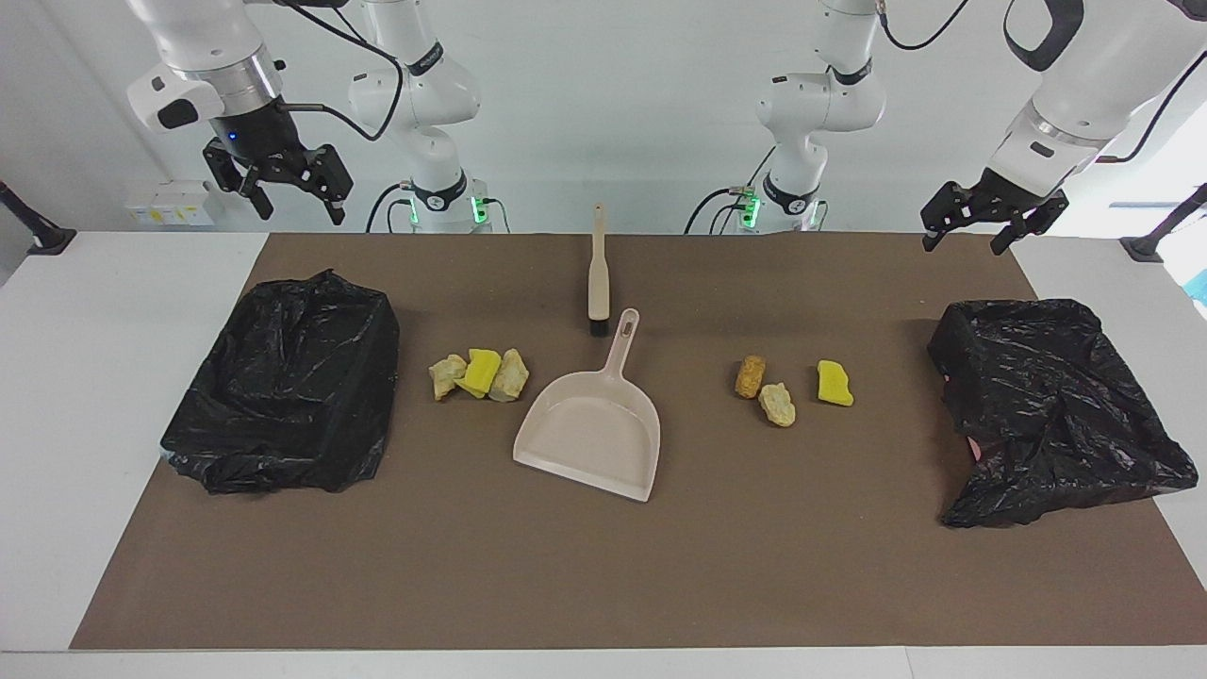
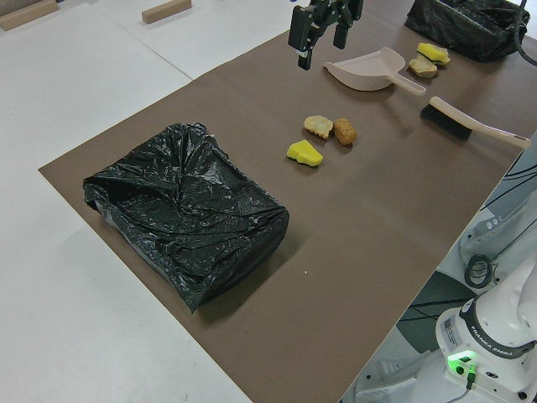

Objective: Sweep and dump trash in bin

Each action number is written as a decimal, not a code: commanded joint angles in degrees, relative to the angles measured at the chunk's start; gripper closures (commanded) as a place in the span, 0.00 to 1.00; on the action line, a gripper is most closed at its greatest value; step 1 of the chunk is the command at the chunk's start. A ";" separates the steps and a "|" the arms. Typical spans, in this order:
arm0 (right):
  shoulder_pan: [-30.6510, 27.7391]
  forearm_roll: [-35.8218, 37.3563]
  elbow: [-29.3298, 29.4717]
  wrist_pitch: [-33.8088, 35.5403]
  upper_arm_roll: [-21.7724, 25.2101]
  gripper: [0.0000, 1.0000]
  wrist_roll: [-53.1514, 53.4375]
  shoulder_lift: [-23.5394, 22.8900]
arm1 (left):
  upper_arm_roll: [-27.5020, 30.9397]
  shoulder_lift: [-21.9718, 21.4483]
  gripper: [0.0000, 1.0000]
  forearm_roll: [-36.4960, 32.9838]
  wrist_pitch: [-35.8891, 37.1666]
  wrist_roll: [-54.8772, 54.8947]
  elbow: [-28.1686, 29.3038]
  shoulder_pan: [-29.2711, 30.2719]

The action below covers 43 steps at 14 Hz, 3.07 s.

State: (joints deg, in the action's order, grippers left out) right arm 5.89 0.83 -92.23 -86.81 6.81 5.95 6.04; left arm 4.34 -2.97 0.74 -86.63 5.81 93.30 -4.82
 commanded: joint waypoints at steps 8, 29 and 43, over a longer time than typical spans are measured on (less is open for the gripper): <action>0.26 0.23 -1.55 -1.08 -0.04 0.00 -0.24 0.99 | -0.47 -2.74 0.00 -1.00 -1.18 -0.44 4.52 -2.98; -0.17 1.90 -1.37 1.38 0.05 0.00 -0.59 2.13 | -1.35 -8.28 0.00 -0.21 -21.28 -38.48 26.83 -39.45; -0.44 0.76 -0.49 3.32 0.48 0.00 -2.17 2.31 | -1.35 -2.04 0.00 -0.30 -40.02 -55.73 38.27 -61.88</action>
State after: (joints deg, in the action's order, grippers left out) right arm 6.25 1.56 -92.34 -85.06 7.15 5.30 7.43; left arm 1.81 -4.64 0.85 -124.54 -48.62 129.79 -65.01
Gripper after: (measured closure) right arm 0.000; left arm 0.000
